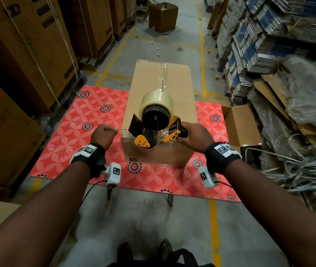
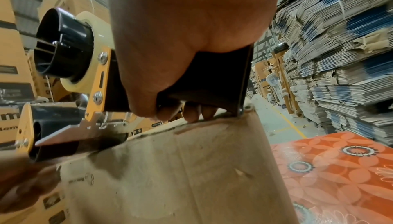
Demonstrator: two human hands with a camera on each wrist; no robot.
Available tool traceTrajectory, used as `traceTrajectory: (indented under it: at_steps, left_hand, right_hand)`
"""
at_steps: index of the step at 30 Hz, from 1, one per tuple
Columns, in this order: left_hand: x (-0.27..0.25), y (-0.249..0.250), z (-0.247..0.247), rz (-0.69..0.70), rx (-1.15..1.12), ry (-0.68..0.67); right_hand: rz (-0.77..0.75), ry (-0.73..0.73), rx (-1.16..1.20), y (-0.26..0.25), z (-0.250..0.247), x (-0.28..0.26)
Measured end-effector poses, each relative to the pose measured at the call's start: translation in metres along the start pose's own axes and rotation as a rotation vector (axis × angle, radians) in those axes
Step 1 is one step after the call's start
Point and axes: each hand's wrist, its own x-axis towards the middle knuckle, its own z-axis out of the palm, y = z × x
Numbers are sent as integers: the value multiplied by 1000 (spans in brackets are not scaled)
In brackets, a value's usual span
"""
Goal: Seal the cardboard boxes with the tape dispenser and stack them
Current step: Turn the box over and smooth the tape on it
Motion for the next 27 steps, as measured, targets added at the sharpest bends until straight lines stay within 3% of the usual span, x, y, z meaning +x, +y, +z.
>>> traceTrajectory:
  at_steps: [4, 12, 20, 24, 27]
  left_hand:
    - [-10, 25, 10, 171, 132, -101]
    - [-15, 29, 17, 154, 244, -49]
    - [-22, 39, 19, 148, 283, 5]
    - [-36, 50, 30, 327, 442, 38]
    - [-49, 59, 49, 452, 535, -38]
  right_hand:
    - [24, -88, 82, 1, -4, 5]
    - [4, -129, 29, 6, -10, -1]
    - [58, -107, -6, 55, -43, -37]
    - [55, -96, 24, 56, -38, -35]
    - [53, -100, -3, 55, -38, -31]
